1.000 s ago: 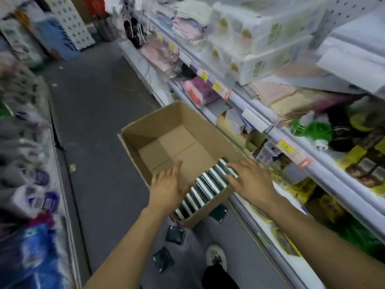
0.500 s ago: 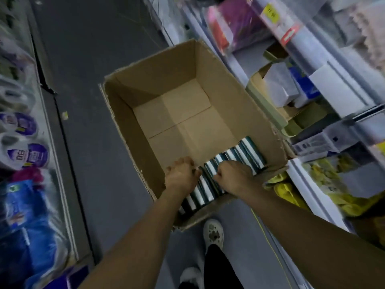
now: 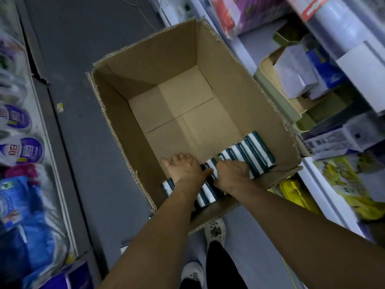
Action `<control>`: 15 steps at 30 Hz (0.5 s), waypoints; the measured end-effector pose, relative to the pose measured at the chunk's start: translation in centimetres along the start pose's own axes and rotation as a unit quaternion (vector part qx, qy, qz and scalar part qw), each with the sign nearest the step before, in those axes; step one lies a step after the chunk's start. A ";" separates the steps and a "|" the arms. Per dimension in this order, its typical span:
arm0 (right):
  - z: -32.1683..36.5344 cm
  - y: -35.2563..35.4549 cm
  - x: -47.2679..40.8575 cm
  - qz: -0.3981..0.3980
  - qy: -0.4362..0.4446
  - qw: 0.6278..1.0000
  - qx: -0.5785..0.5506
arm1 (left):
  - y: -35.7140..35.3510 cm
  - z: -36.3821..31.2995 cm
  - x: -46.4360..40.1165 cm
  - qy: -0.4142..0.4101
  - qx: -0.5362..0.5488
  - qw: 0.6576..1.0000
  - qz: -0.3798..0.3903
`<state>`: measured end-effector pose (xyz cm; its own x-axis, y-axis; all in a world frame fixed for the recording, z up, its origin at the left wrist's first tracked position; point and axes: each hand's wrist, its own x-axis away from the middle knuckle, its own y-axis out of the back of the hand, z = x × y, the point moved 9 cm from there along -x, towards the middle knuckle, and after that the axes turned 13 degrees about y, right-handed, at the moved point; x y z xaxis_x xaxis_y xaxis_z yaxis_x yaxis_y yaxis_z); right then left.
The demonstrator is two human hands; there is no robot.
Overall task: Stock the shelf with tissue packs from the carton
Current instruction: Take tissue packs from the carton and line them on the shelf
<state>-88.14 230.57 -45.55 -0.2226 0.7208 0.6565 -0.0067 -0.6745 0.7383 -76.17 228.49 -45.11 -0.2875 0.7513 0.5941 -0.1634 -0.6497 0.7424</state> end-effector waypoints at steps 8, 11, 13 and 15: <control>-1.1 1.4 1.5 -0.058 -0.022 0.998 -0.028 | -0.1 0.5 0.6 -0.011 -0.002 1.000 -0.022; -1.8 2.5 2.6 -0.080 -0.041 0.995 -0.048 | -0.2 -0.2 0.8 -0.038 -0.024 0.999 -0.029; -2.1 3.2 3.5 -0.093 -0.052 0.993 -0.054 | 0.0 -0.9 1.1 -0.063 -0.008 0.997 -0.035; -2.2 3.8 4.5 -0.100 -0.055 0.992 -0.060 | 0.6 -1.1 1.6 -0.079 0.043 0.995 -0.051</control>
<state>-91.32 230.91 -40.13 -0.0975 0.8504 0.5170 -0.1571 -0.5261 0.8358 -77.79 229.13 -44.07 -0.1203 0.8264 0.5501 -0.1011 -0.5615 0.8213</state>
